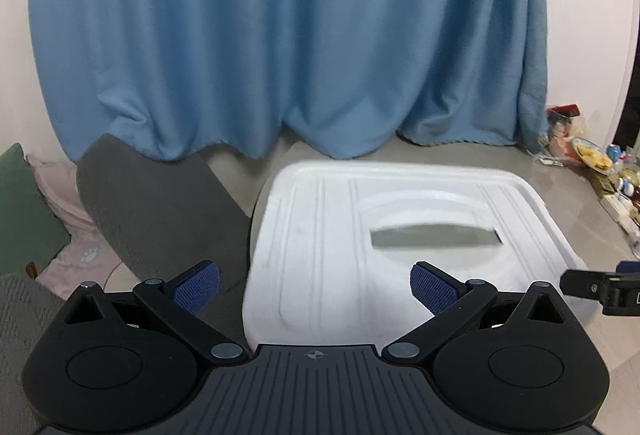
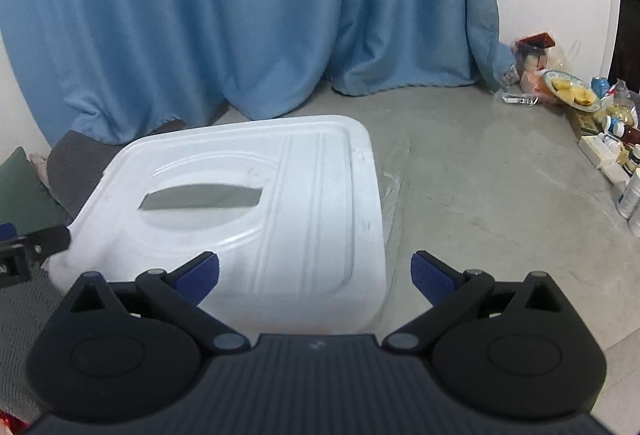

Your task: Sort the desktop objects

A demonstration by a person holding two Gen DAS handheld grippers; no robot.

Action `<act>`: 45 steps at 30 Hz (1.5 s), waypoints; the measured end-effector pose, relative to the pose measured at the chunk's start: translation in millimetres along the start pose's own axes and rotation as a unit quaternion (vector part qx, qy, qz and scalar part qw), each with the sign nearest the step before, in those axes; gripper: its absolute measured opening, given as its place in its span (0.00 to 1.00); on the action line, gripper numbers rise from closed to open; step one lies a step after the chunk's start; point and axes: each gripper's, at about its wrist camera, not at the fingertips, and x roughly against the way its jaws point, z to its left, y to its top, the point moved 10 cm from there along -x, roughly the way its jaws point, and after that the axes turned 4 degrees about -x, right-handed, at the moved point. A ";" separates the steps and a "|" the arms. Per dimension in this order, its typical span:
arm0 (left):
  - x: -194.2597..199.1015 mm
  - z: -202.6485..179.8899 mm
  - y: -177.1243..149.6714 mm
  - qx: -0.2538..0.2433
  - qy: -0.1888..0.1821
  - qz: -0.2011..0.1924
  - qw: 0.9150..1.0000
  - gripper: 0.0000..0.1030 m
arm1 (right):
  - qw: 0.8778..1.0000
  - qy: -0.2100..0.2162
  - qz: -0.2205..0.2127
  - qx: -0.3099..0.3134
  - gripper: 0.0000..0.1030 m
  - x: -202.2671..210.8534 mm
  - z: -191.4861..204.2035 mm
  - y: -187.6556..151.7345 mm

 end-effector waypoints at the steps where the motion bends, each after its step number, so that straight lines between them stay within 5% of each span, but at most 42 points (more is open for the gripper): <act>1: 5.5 -1.9 -6.3 0.002 0.001 0.001 1.000 1.00 | 1.000 0.002 -0.004 0.003 0.99 5.5 0.9 -4.7; 25: 28.1 -30.0 -170.1 -0.007 0.021 0.024 0.999 1.00 | 0.997 0.002 -0.073 0.003 0.99 39.4 -16.6 -134.3; 45: 9.1 -29.8 -206.8 0.014 0.027 0.020 0.999 1.00 | 0.995 -0.002 -0.086 0.041 0.99 25.4 0.6 -162.3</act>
